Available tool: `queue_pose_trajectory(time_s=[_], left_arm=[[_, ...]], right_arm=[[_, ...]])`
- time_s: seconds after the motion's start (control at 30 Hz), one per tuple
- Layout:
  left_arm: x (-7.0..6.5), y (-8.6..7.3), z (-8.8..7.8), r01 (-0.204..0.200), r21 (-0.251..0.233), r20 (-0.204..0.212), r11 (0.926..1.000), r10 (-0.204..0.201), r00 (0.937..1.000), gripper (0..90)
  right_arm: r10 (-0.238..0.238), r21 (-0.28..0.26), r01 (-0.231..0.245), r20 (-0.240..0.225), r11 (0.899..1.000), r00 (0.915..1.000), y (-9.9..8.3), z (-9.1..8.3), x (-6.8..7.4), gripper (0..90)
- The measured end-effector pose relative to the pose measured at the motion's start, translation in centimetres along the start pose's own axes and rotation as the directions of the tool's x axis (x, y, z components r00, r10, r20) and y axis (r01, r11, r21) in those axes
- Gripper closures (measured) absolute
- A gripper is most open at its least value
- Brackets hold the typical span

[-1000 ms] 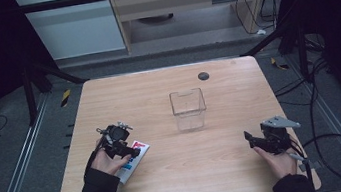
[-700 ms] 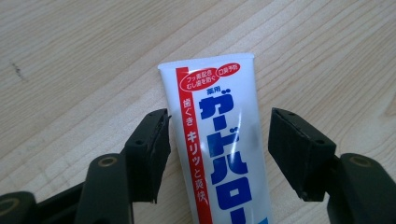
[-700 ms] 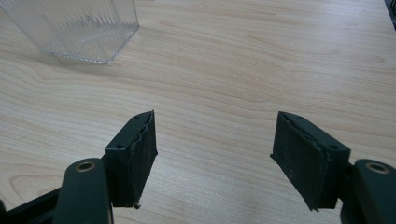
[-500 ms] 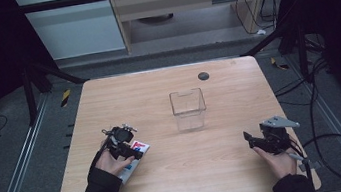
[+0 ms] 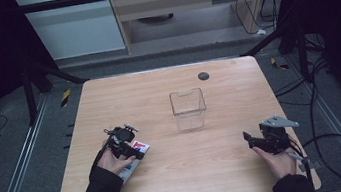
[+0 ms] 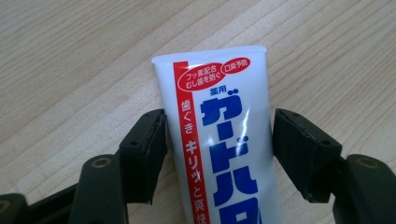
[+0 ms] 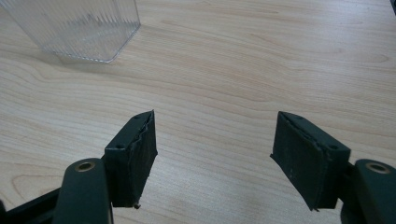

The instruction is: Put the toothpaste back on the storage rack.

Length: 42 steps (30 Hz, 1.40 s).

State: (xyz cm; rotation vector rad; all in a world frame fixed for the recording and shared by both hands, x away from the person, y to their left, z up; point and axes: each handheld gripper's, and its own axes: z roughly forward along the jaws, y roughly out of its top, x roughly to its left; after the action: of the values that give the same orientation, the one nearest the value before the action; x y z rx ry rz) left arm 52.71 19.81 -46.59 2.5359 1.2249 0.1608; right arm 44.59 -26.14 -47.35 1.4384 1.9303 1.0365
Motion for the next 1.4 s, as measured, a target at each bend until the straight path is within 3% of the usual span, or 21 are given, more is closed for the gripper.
queue_pose_trajectory(time_s=[0.5, 0.57, 0.9, 1.17, 1.4], left_arm=[[-0.4, 0.2, 0.3, -0.01, 0.018, -0.015, 0.9998, 0.01, 0.9998, 40.0], [-0.3, 0.1, 0.2, 0.004, 0.014, 0.008, 0.9999, -0.004, 1.0, 45.3], [-0.1, -0.1, -1.0, 0.02, 0.006, 0.043, 0.9998, -0.021, 0.9989, 65.8], [-0.5, -0.6, -1.7, 0.005, 0.002, 0.041, 1.0, -0.005, 0.9991, 72.0], [-0.8, -1.3, -3.6, -0.015, -0.061, 0.027, 0.998, 0.017, 0.9995, 74.2]], right_arm=[[0.0, -0.006, 0.0, -0.001, 1.0, 1.0, 0.1, -0.1, 0.0, 30.1], [-0.003, -0.008, 0.003, -0.001, 1.0, 1.0, 0.1, -0.2, 0.0, 30.1], [0.003, -0.007, -0.003, 0.0, 1.0, 1.0, 0.0, -0.2, -0.2, 30.1], [0.007, -0.005, -0.007, -0.002, 1.0, 1.0, 0.0, -0.2, -0.2, 30.1], [0.008, -0.01, -0.008, 0.0, 1.0, 1.0, 0.0, -0.3, -0.3, 30.1]])
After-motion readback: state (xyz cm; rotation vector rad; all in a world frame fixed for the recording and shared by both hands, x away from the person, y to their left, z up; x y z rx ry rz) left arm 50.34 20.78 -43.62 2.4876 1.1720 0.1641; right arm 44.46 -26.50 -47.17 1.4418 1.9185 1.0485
